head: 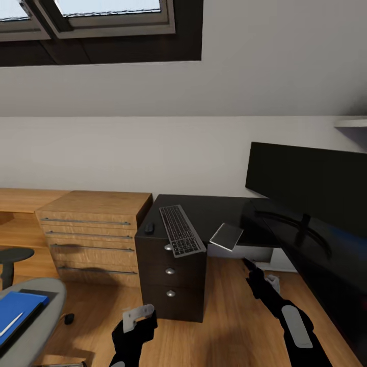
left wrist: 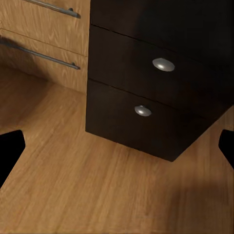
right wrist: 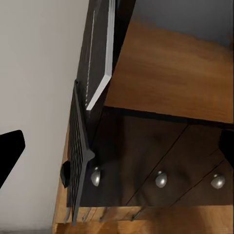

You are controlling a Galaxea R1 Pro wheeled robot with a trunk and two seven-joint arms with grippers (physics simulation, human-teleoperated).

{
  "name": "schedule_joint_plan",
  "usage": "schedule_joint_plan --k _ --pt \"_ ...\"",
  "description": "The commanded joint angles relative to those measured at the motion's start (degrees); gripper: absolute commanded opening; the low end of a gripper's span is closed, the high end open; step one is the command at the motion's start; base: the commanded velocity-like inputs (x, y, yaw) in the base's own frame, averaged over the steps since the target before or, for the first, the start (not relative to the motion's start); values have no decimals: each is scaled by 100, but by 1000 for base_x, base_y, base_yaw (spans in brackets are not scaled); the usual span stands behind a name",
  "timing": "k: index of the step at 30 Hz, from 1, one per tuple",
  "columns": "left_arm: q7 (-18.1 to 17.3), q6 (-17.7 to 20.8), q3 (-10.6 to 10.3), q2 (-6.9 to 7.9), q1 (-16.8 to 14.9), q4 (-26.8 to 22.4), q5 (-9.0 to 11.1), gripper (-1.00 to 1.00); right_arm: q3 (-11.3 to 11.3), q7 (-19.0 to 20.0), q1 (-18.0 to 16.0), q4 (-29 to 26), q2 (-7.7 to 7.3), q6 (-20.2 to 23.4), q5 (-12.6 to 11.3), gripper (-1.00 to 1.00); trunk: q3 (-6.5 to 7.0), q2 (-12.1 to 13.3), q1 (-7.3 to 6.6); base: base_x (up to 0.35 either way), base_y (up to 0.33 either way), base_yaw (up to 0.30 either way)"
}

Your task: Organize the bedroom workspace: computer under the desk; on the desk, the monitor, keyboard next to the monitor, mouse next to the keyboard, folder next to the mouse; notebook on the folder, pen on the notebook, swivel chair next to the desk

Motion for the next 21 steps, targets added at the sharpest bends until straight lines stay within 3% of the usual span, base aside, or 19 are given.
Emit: schedule_joint_plan --k 1,2,3,6,8,9,10,12,15,16,18,19,20,21 --pt "41 31 -52 3 -10 151 6 100 -31 9 -6 100 5 45 358 100 12 38 -23 -8 -4 0" --pt "43 29 -68 0 -9 239 5 100 -34 5 -6 169 4 38 564 100 30 78 -45 -7 -3 0" --pt "44 27 -109 -4 -7 421 3 100 -38 -4 -6 333 2 5 1006 100 48 118 -67 -4 -2 0" --pt "45 21 -243 -6 -8 709 3 100 -41 -18 -6 593 -1 -109 1713 100 102 239 -133 -3 -1 0" --pt "48 10 -496 -6 -7 1153 2 100 -43 -71 -6 950 0 -369 2613 100 138 319 -177 -1 0 0" --pt "45 5 -552 -9 -6 1264 4 100 -43 -95 -6 1052 1 -455 2810 100 156 359 -199 0 0 0" --pt "34 -1 -645 -13 -7 1488 7 100 -47 -160 -6 1283 1 -655 3156 100 174 399 -221 0 0 0" --pt "9 -23 -731 -18 -6 1847 11 100 -50 -301 -6 1719 -1 -1097 3533 100 210 479 -265 0 0 0" --pt "-74 -119 -788 -25 -6 2360 52 100 -47 -531 -6 2413 -5 -2082 3793 100 264 600 -331 0 0 0" --pt "-166 -244 -802 -27 -7 2622 113 100 -46 -640 -6 2804 -6 -2752 3858 100 282 640 -353 0 0 0" --pt "-315 -422 -812 -30 -8 2874 196 100 -42 -733 -6 3234 -5 -3502 3903 100 317 720 -397 0 0 0" --pt "-515 -602 -814 -44 -9 3110 292 100 -33 -793 -6 3677 -2 -4264 3932 100 335 760 -419 0 0 0" --pt "-625 -676 -808 -62 -8 3222 339 100 -29 -813 -6 3895 0 -4627 3944 100 353 800 -441 0 0 0" --pt "-838 -782 -788 -116 -10 3437 429 100 -22 -843 -6 4306 7 -5259 3961 100 371 840 -463 0 0 0"
